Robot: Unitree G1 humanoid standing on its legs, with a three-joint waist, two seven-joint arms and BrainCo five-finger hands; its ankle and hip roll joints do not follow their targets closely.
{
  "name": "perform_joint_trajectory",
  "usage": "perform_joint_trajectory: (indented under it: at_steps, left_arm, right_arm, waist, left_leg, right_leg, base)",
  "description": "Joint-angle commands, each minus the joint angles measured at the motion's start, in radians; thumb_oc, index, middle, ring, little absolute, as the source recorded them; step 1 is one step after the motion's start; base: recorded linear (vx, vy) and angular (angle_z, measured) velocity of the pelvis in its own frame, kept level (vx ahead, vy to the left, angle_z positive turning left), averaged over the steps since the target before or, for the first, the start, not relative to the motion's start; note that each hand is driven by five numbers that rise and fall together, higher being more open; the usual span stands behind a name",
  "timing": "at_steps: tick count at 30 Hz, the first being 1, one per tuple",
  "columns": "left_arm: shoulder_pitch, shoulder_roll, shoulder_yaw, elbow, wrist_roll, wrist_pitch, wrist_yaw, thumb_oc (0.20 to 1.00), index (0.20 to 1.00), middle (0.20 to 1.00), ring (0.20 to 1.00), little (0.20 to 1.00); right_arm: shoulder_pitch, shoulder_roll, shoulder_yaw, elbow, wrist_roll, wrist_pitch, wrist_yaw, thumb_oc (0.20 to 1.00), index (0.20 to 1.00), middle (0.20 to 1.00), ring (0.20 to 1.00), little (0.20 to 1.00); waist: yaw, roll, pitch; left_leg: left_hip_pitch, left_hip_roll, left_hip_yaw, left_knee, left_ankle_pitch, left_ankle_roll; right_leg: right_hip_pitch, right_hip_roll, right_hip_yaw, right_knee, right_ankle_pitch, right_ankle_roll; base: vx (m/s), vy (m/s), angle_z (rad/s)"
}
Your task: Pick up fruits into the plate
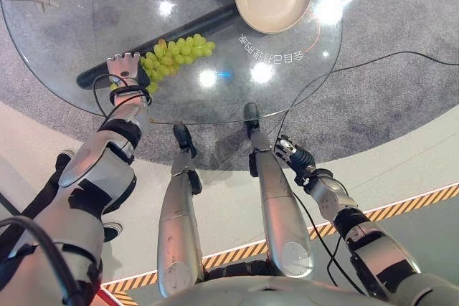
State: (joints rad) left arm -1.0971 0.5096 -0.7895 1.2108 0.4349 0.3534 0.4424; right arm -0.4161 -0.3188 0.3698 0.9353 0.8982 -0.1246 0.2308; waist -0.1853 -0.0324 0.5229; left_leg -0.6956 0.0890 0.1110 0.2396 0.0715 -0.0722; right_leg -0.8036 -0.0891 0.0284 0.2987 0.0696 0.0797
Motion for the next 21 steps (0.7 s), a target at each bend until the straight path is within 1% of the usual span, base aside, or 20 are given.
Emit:
perform_joint_trajectory:
  at_steps: [1, 16, 20, 21]
  left_arm:
    - [0.027, 0.024, 0.049, 0.043, 0.028, 0.026, 0.018, 0.200, 0.200, 0.200, 0.200, 0.200]
    - [0.023, 0.026, 0.054, 0.036, 0.026, 0.021, 0.021, 0.200, 0.200, 0.200, 0.200, 0.200]
    - [0.025, 0.021, 0.056, 0.027, 0.005, 0.018, 0.032, 0.200, 0.200, 0.200, 0.200, 0.200]
    - [0.024, 0.021, 0.058, 0.029, 0.003, 0.011, 0.031, 0.407, 0.407, 0.407, 0.407, 0.407]
  right_arm:
    - [0.044, 0.020, 0.024, -0.047, 0.054, -0.004, 0.034, 1.000, 1.000, 1.000, 1.000, 1.000]
    - [0.042, 0.025, 0.027, -0.057, 0.065, -0.006, 0.039, 1.000, 1.000, 1.000, 1.000, 1.000]
    - [0.039, 0.031, 0.029, -0.059, 0.063, -0.005, 0.034, 1.000, 1.000, 1.000, 1.000, 1.000]
    - [0.039, 0.032, 0.030, -0.058, 0.065, -0.004, 0.033, 1.000, 1.000, 1.000, 1.000, 1.000]
  waist:
    - [0.007, -0.008, -0.003]
    - [0.011, -0.014, -0.003]
    - [0.012, -0.014, -0.003]
    - [0.013, -0.015, -0.003]
  left_leg:
    - [-0.007, -0.091, -0.023, 0.035, -0.063, 0.039]
    - [-0.022, -0.095, -0.024, 0.041, -0.064, 0.040]
    - [-0.024, -0.097, -0.026, 0.040, -0.064, 0.042]
    - [-0.024, -0.098, -0.027, 0.040, -0.064, 0.042]
  right_leg:
    - [-0.001, 0.135, -0.021, 0.054, -0.054, -0.053]
    - [-0.014, 0.137, -0.023, 0.060, -0.051, -0.053]
    - [-0.016, 0.138, -0.025, 0.059, -0.050, -0.053]
    - [-0.015, 0.138, -0.025, 0.059, -0.050, -0.053]
  base:
    - [0.00, 0.000, 0.00]
    - [0.00, 0.000, 0.00]
    - [0.00, 0.000, 0.00]
    - [0.00, 0.000, 0.00]
